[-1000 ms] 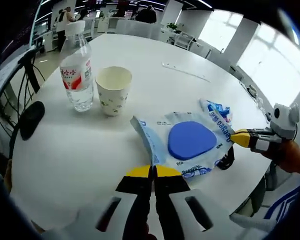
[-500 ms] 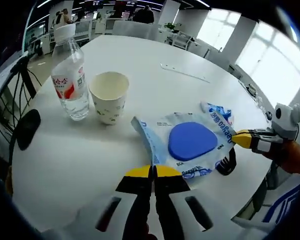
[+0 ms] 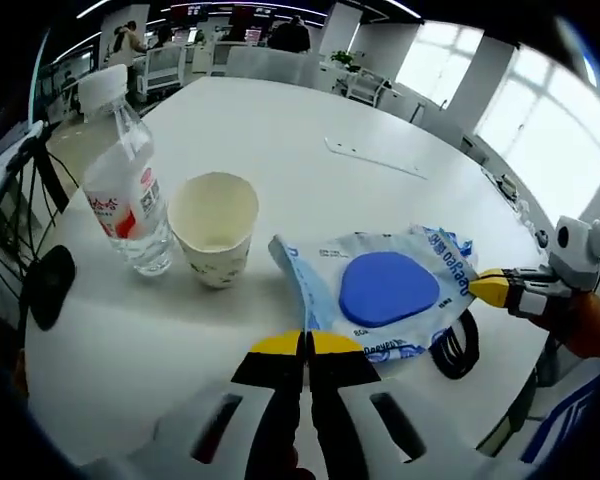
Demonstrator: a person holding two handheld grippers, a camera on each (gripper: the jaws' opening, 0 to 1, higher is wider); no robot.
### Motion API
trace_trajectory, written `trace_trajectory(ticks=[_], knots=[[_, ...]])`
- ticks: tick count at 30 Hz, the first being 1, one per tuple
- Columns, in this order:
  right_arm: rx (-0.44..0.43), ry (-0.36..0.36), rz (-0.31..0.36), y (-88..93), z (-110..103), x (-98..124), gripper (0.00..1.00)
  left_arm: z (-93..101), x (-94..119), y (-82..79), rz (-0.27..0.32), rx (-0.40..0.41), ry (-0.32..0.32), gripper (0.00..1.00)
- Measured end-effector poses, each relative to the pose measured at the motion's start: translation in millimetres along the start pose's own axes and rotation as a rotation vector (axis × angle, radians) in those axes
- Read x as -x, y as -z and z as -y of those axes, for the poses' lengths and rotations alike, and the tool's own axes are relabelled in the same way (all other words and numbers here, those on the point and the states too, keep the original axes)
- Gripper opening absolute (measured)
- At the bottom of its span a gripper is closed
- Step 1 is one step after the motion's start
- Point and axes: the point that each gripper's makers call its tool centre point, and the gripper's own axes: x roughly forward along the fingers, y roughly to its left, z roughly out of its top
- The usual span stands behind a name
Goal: Arrange the tabletop items into an orderly group along one side of the table until the central work area is clear of visible clutter.
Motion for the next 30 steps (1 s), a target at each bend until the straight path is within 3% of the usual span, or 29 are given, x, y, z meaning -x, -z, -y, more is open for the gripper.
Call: trace_trajectory(ticks=[20, 30], knots=[[-0.010, 0.003, 0.006, -15.6, 11, -18, 0.00, -3.3, -7, -24.1, 0.024, -0.005, -0.019, 0.00], [-0.038, 0.021, -0.009, -9.3, 16, -29, 0.00, -8.8, -18, -17.4, 0.004, -0.002, -0.029, 0.00]])
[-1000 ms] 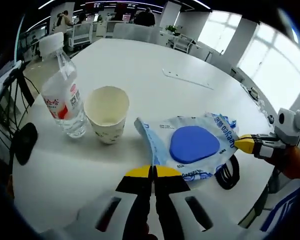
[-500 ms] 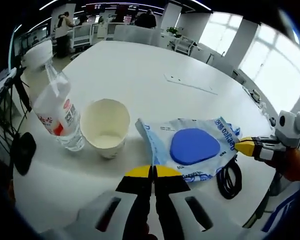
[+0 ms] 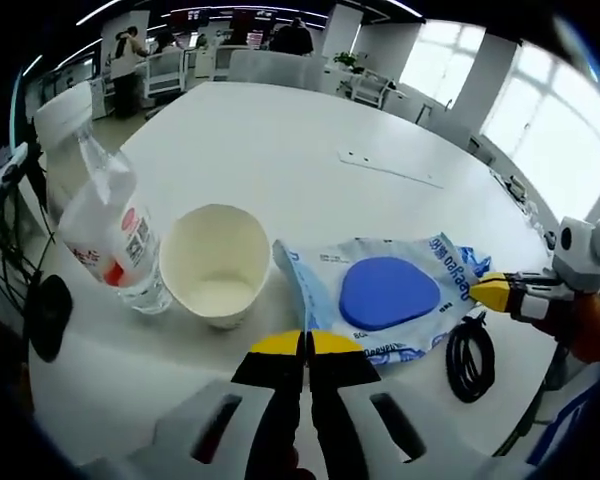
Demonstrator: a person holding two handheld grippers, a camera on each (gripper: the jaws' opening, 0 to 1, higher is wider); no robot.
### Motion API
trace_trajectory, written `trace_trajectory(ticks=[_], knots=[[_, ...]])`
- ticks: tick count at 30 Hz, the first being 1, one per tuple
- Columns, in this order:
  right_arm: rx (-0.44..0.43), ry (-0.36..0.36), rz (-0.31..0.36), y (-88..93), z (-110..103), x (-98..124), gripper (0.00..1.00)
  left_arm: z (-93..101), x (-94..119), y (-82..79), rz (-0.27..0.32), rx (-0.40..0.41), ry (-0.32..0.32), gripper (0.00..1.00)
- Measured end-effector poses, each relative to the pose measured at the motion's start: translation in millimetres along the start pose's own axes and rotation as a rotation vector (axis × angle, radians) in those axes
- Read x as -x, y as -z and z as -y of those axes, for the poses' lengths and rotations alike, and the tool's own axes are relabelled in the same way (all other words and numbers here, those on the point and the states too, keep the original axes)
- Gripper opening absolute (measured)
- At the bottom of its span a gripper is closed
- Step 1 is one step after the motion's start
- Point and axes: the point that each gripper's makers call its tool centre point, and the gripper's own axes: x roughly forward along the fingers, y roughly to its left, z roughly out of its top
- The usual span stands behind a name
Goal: Arrange the tabletop items into an orderly group along one side of the table until the central work area is clear of visible clutter.
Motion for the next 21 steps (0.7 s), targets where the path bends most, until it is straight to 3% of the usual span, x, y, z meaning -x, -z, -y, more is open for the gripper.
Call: trace_trajectory(ticks=[16, 21], knots=[[-0.036, 0.022, -0.034, 20.0, -4, -15, 0.00, -14.5, -15, 14.6, -0.013, 0.065, -0.023, 0.00], [-0.060, 0.031, -0.036, 22.7, -1, -18, 0.00, -16.3, -18, 15.4, 0.013, 0.100, -0.021, 0.00]])
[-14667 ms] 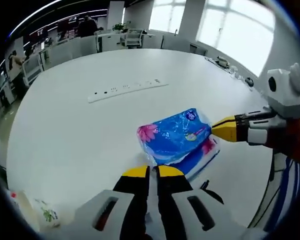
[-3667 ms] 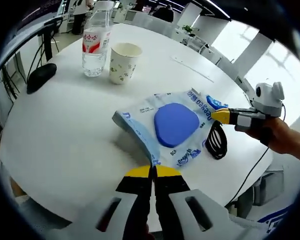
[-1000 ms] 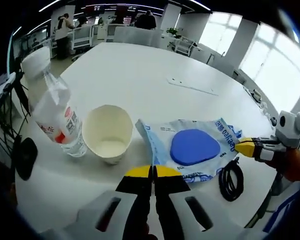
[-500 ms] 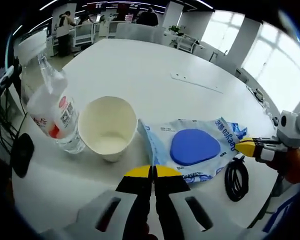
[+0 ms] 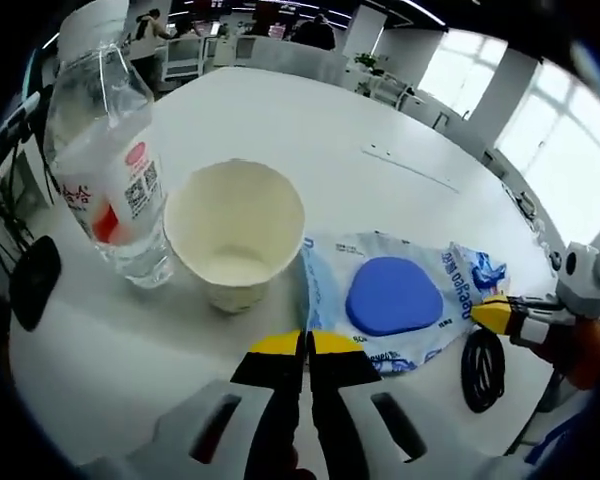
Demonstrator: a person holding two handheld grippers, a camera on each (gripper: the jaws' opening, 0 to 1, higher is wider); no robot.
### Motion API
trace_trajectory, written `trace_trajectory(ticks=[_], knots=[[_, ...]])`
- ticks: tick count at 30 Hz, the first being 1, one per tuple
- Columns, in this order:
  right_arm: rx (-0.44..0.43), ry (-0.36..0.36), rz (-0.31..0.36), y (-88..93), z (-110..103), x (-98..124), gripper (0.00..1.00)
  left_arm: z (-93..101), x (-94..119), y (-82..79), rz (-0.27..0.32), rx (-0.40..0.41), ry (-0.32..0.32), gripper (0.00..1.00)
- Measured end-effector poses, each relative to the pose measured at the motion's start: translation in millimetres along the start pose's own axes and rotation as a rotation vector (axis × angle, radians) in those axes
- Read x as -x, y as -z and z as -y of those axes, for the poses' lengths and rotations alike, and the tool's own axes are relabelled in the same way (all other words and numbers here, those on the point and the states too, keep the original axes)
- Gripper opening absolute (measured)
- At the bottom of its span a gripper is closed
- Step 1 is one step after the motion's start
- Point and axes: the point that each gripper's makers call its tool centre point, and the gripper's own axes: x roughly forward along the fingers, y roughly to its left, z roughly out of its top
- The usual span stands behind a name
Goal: Arrange the tabletop items into an orderly group along one side of the table until the central work area is clear of visible clutter.
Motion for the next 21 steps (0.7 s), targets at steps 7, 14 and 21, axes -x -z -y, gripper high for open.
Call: trace_trajectory(ticks=[7, 14, 21], knots=[[-0.001, 0.008, -0.001, -2.8, 2.3, -2.8, 0.00, -1.6, -3.1, -0.6, 0.005, 0.009, -0.009, 0.00], [-0.009, 0.017, -0.006, -2.0, 6.1, -4.7, 0.00, -1.4, -5.2, -5.3, 0.021, 0.021, -0.006, 0.00], [-0.003, 0.019, -0.019, -2.9, 7.7, -6.0, 0.00, -1.7, -6.5, -7.5, 0.028, 0.028, -0.009, 0.00]])
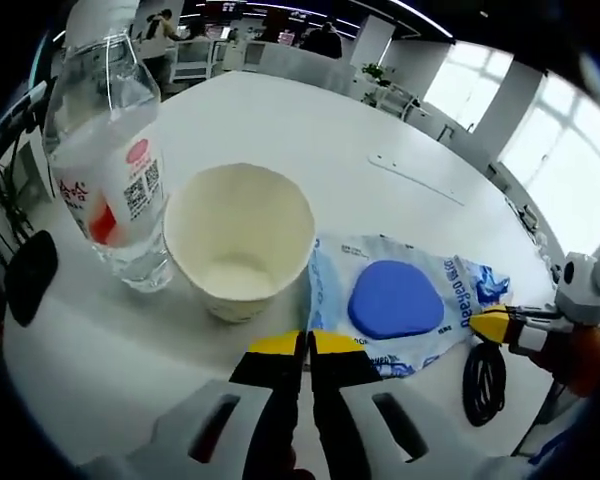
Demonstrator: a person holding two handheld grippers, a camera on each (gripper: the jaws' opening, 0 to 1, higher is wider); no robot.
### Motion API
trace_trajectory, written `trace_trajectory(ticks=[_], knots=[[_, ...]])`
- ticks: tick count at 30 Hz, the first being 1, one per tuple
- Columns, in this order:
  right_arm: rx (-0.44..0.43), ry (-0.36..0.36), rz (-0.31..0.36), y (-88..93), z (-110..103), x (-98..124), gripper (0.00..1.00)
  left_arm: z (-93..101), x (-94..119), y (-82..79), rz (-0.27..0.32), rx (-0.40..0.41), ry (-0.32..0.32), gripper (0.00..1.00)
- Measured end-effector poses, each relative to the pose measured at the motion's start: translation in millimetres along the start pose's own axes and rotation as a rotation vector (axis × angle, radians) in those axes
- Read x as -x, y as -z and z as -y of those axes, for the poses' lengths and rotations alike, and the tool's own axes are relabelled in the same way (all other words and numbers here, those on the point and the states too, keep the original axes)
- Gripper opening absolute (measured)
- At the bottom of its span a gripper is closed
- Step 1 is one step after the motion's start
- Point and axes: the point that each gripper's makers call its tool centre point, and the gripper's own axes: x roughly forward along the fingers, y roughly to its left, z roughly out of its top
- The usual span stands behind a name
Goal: Arrange the tabletop items into an orderly group along one side of the table until the central work area is clear of visible clutter.
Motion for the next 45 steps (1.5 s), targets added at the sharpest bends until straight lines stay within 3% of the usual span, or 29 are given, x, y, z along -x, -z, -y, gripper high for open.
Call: trace_trajectory(ticks=[7, 11, 28, 45], knots=[[0.000, 0.000, -0.014, 5.3, 1, 2, 0.03, -1.4, 2, -3.3, 0.008, 0.002, -0.003, 0.00], [-0.006, -0.002, -0.007, 6.8, 3, 4, 0.04, -4.0, 4, -5.5, 0.012, 0.013, 0.003, 0.06], [0.012, -0.002, -0.001, 12.1, 3, 19, 0.06, -2.2, 22, -0.7, 0.015, -0.041, 0.007, 0.05], [0.000, 0.025, 0.028, 26.8, 22, 51, 0.07, 7.9, 48, 34.9, -0.013, -0.126, 0.025, 0.05]])
